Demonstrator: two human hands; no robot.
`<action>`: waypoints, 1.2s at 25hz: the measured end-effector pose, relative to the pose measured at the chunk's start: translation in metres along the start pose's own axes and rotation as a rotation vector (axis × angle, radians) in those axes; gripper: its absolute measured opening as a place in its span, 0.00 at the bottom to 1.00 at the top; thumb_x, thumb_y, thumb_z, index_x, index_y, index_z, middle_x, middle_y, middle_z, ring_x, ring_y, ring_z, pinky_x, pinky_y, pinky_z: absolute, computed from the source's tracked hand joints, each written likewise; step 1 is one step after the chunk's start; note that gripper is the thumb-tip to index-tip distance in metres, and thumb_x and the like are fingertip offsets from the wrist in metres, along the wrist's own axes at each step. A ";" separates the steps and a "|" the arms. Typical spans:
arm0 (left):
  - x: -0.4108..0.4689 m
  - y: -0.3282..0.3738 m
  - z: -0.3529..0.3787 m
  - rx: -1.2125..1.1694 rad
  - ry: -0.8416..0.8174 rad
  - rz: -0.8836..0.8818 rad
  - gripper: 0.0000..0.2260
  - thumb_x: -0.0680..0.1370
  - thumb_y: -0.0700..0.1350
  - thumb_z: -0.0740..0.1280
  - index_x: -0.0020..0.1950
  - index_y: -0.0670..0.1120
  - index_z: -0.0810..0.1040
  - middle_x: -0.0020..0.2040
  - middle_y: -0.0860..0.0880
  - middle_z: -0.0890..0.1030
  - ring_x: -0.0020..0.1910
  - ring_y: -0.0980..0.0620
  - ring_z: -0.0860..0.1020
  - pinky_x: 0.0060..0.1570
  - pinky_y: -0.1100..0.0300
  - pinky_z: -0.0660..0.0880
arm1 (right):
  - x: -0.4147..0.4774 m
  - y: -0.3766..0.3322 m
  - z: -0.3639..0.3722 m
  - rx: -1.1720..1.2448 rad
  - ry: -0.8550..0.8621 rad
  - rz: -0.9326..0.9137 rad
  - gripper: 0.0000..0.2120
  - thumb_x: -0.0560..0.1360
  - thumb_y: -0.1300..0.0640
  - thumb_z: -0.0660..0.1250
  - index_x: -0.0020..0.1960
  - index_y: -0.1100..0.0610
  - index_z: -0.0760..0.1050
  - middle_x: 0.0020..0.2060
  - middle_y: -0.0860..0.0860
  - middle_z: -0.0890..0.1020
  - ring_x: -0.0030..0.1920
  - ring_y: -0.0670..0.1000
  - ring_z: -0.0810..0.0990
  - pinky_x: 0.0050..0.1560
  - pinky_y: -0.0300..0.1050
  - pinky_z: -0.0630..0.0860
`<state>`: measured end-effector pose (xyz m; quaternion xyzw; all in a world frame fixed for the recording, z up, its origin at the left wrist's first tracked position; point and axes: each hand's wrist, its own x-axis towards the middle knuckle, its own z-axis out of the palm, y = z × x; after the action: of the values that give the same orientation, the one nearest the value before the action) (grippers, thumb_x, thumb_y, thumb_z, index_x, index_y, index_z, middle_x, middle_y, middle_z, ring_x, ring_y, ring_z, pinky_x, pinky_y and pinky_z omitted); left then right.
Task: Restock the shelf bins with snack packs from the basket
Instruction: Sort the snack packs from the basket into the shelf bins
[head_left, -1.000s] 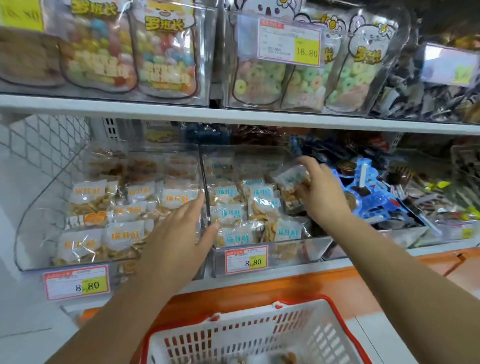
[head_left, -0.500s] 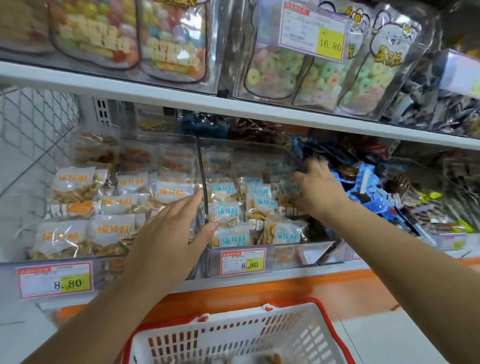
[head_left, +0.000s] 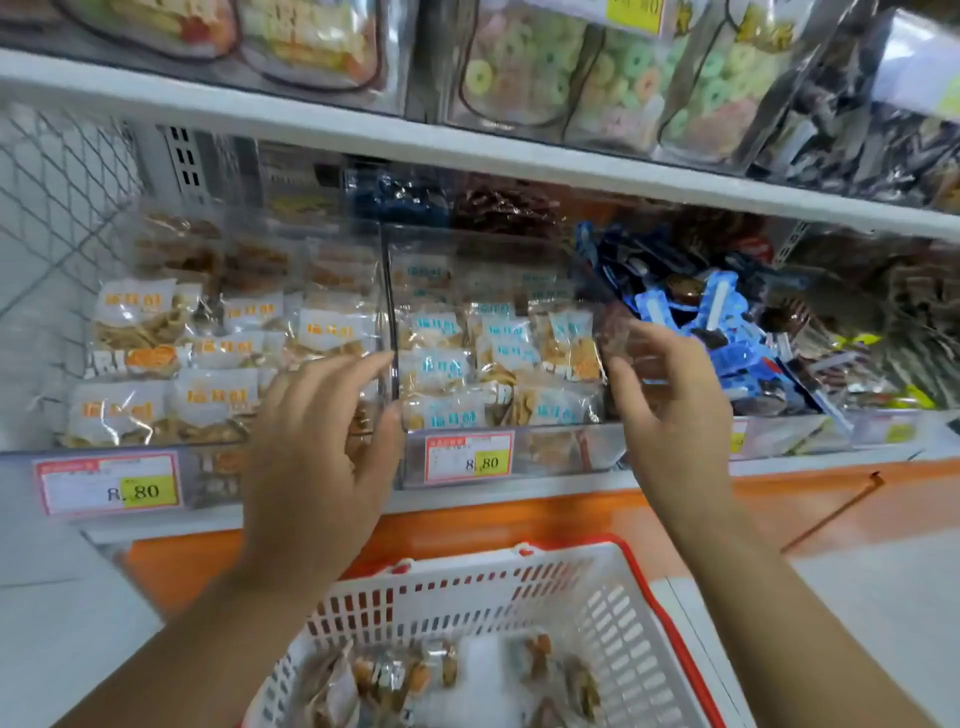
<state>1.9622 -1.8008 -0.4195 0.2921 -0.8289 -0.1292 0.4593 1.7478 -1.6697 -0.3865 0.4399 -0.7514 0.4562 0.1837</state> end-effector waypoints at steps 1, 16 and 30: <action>-0.020 0.004 0.007 -0.037 0.011 0.050 0.16 0.79 0.48 0.60 0.64 0.43 0.76 0.56 0.48 0.78 0.56 0.51 0.74 0.60 0.61 0.66 | -0.039 0.006 0.003 0.117 0.120 0.066 0.12 0.78 0.61 0.65 0.60 0.51 0.73 0.49 0.46 0.75 0.46 0.40 0.75 0.47 0.28 0.70; -0.238 -0.044 0.118 0.064 -1.149 -0.654 0.21 0.81 0.50 0.62 0.74 0.55 0.67 0.72 0.54 0.70 0.68 0.53 0.70 0.68 0.56 0.68 | -0.270 0.180 0.132 -0.412 -1.055 1.002 0.33 0.78 0.46 0.62 0.77 0.45 0.51 0.70 0.59 0.65 0.71 0.63 0.65 0.70 0.59 0.63; -0.214 -0.025 0.109 -0.295 -0.961 -1.199 0.24 0.76 0.61 0.66 0.70 0.56 0.71 0.66 0.55 0.76 0.63 0.53 0.75 0.65 0.51 0.73 | -0.270 0.088 0.099 0.114 -0.729 1.024 0.21 0.69 0.41 0.73 0.49 0.49 0.65 0.39 0.47 0.80 0.38 0.45 0.79 0.39 0.44 0.76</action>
<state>1.9675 -1.6973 -0.6379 0.5380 -0.6120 -0.5761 -0.0640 1.8345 -1.6029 -0.6667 0.1608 -0.8556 0.3465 -0.3494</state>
